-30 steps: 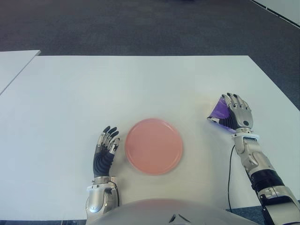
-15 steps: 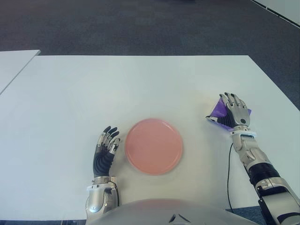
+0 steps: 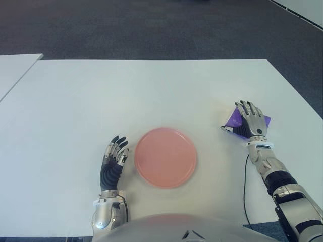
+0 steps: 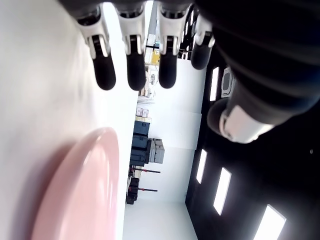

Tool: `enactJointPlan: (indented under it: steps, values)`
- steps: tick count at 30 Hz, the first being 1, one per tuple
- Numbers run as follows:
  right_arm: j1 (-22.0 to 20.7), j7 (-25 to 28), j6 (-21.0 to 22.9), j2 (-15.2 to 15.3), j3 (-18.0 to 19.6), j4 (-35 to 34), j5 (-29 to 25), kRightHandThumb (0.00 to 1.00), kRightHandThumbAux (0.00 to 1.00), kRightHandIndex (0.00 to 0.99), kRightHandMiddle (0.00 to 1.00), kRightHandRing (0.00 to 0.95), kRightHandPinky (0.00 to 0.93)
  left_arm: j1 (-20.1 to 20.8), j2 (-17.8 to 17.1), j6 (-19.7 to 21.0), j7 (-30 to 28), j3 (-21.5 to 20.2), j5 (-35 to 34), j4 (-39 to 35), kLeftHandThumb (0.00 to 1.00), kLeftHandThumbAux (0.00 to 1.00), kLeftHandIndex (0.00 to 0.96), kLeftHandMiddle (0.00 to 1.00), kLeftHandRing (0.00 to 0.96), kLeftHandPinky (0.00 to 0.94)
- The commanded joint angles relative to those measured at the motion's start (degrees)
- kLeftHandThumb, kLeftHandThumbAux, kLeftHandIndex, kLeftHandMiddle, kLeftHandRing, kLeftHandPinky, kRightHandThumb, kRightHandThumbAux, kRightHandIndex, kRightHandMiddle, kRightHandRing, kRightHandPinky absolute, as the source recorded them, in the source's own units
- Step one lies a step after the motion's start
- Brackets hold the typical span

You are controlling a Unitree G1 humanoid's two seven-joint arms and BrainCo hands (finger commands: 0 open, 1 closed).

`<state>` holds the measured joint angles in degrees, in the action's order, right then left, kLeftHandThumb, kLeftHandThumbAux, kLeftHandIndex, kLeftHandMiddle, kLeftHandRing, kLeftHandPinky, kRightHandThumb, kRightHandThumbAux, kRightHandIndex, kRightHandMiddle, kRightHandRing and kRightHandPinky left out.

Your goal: Put the tissue paper into the plate.

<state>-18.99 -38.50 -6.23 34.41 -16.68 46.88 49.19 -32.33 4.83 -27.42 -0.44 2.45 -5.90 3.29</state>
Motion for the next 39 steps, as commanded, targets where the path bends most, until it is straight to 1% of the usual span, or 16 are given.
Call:
enactJointPlan:
  steps: [1,12,17,24,30,34,39]
  values:
    - [0.1,-0.3,-0.3,-1.7,-1.5,2.6,-1.0,0.281,0.428,0.0,0.0,0.0,0.0,-4.6,-0.5,6.9,0.5,-1.6,-0.5,5.1,0.251,0.63,0.134,0.194,0.212,0.246]
    - [0.0,-2.5,-1.6,-3.4,-2.6,7.7,-2.7,0.279,0.428,0.0,0.0,0.0,0.0,-5.5,-1.3,7.7,0.0,-1.8,-0.7,3.6,0.249,0.619,0.119,0.192,0.219,0.247]
    - [-0.8,-3.6,-2.7,-3.9,-3.1,11.3,-3.6,0.278,0.435,0.0,0.0,0.0,0.0,-5.7,-1.8,7.5,-0.6,-2.0,-0.7,3.2,0.246,0.615,0.118,0.192,0.216,0.25]
    - [-1.7,-3.9,-2.6,-5.3,-4.0,15.2,-4.7,0.281,0.446,0.0,0.0,0.0,0.0,-6.0,-2.2,8.3,-1.2,-2.5,-1.0,2.2,0.25,0.617,0.118,0.194,0.215,0.248]
    - [-2.4,-2.6,-1.6,-6.8,-4.3,18.5,-5.8,0.272,0.451,0.0,0.0,0.0,0.0,-5.9,-2.3,8.4,-1.5,-2.9,-1.7,1.9,0.26,0.612,0.13,0.196,0.215,0.24]
    - [-2.3,-0.7,-1.2,-7.9,-4.4,19.5,-6.8,0.273,0.451,0.0,0.0,0.0,0.0,-5.7,-2.4,8.1,-1.6,-3.2,-2.0,2.0,0.268,0.607,0.138,0.193,0.21,0.23]
    - [-2.4,2.9,-0.5,-8.9,-4.0,19.9,-8.9,0.276,0.447,0.0,0.0,0.0,0.005,-5.5,-2.6,8.4,-1.5,-3.6,-1.8,1.9,0.272,0.596,0.143,0.189,0.202,0.223]
